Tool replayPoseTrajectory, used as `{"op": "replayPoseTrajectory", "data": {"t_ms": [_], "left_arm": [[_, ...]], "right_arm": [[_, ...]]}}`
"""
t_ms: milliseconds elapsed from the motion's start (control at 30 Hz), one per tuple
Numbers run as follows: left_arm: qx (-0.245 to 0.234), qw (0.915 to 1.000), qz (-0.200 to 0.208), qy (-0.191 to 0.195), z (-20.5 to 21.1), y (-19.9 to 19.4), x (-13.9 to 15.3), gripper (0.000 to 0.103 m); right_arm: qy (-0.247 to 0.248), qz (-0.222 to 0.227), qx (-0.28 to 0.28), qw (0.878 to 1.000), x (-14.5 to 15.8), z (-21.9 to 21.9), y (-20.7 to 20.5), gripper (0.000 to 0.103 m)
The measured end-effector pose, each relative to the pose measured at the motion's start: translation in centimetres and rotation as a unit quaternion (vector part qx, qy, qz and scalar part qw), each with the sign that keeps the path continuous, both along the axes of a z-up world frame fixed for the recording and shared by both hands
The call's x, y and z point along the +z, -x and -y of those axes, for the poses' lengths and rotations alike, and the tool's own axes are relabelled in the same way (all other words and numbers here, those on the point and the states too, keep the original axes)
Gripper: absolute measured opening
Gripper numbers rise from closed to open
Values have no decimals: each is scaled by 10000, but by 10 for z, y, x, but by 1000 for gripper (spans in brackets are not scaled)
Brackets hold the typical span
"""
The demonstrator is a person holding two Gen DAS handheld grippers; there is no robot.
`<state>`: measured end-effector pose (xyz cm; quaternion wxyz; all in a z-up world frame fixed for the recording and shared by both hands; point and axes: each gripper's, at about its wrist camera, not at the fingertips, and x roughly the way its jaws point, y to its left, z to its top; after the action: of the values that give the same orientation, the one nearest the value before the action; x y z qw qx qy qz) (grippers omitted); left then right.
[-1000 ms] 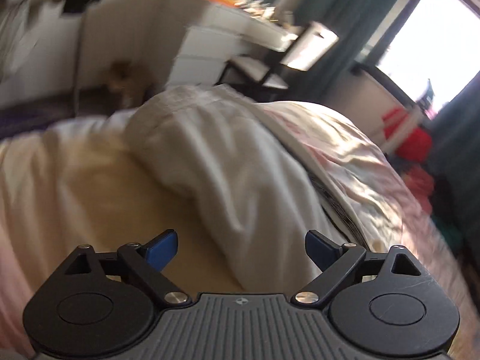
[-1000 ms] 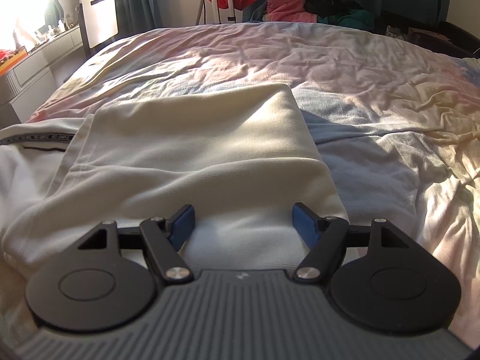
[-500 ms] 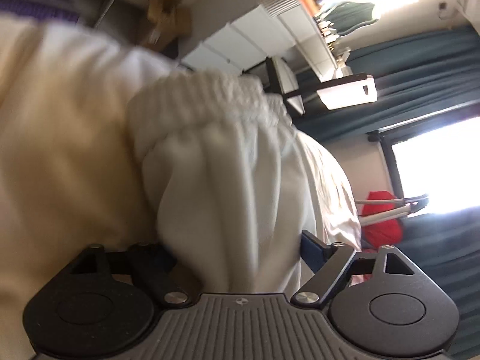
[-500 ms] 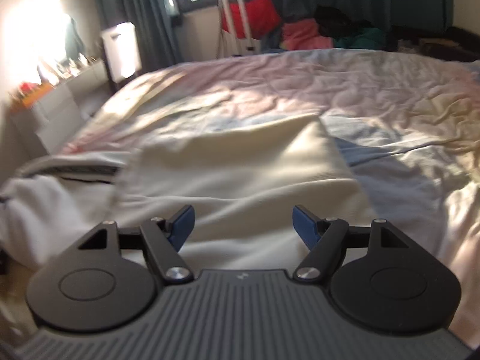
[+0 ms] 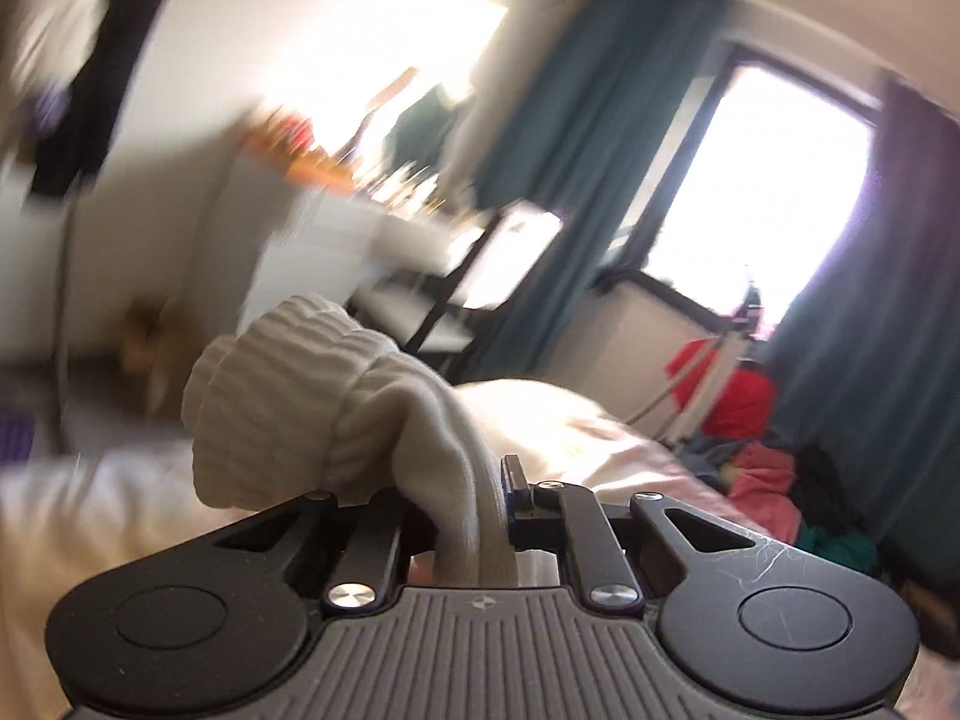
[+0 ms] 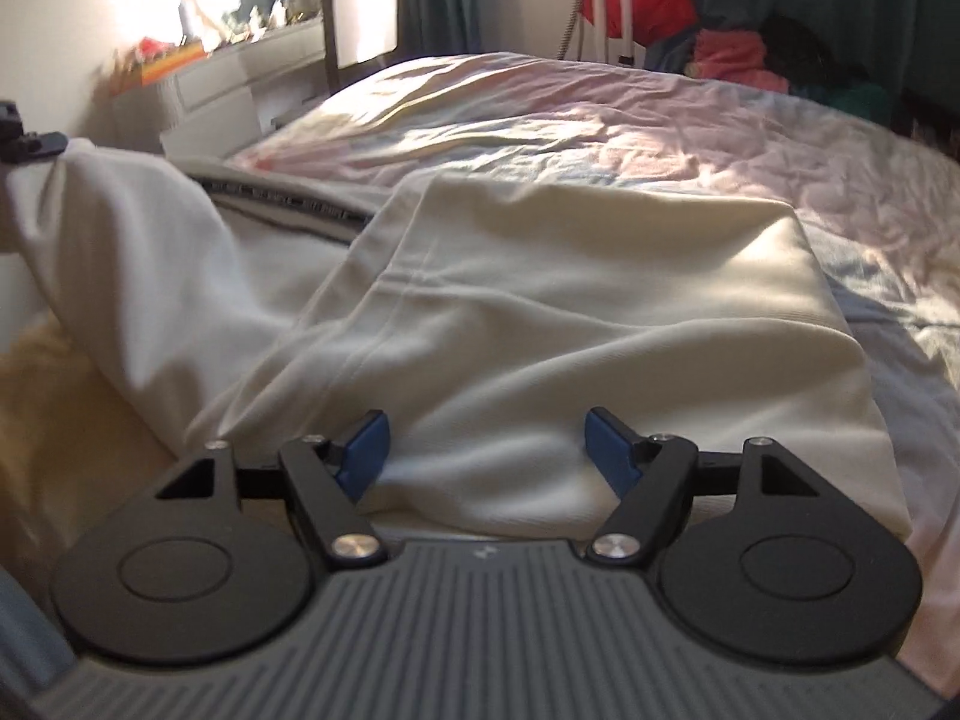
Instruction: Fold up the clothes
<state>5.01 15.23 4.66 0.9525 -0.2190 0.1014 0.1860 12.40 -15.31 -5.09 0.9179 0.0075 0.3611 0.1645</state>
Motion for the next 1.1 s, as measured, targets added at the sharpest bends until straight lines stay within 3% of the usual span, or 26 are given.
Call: {"op": "replayPoseTrajectory", "data": {"t_ms": [200,267,367,467,533,633,700,800,867,900,933,1000,1100], "left_arm": [[-550,9922,637,-916,132,-28,40,10],[-741,9848,759,-1376,187,-38,39,9],[-1050,9684,800,-2115,268,-46,15,7],[-1670,9415,626,-2858,340,-61,-35,7],[-2280,9124,254,-3390,378,-78,-77,7],[-3140,8670,-602,-3821,417,-95,-128,8],[-3199,8525,-764,-4063,428,-93,-151,10],[-3341,8409,-829,-4176,429,-95,-150,19],[-3655,8269,-961,-4165,417,-99,-143,42],[-3776,8225,-1015,-4130,406,-99,-140,60],[-3838,8212,-1021,-4096,389,-99,-137,69],[-3945,8221,-1055,-3966,353,-96,-131,76],[-3903,8242,-1243,-3910,303,-89,-119,77]], "right_arm": [[-398,599,-1105,9913,39,67,6,74],[-476,737,-1547,9841,43,95,7,74],[-699,722,-2289,9682,45,140,4,74],[-1229,712,-3062,9413,47,187,7,74],[-1590,757,-3608,9159,44,211,16,76],[-2042,757,-3929,8934,41,234,25,77],[-2254,722,-3859,8917,38,239,26,76],[-2617,499,-3609,8938,29,241,16,76],[-2888,314,-3398,8945,23,238,5,77],[-3044,207,-3268,8945,19,236,0,77],[-3209,97,-3146,8933,15,235,-4,77],[-3534,-122,-2897,8894,8,232,-12,76],[-3695,-392,-2745,8869,2,228,-17,77]]}}
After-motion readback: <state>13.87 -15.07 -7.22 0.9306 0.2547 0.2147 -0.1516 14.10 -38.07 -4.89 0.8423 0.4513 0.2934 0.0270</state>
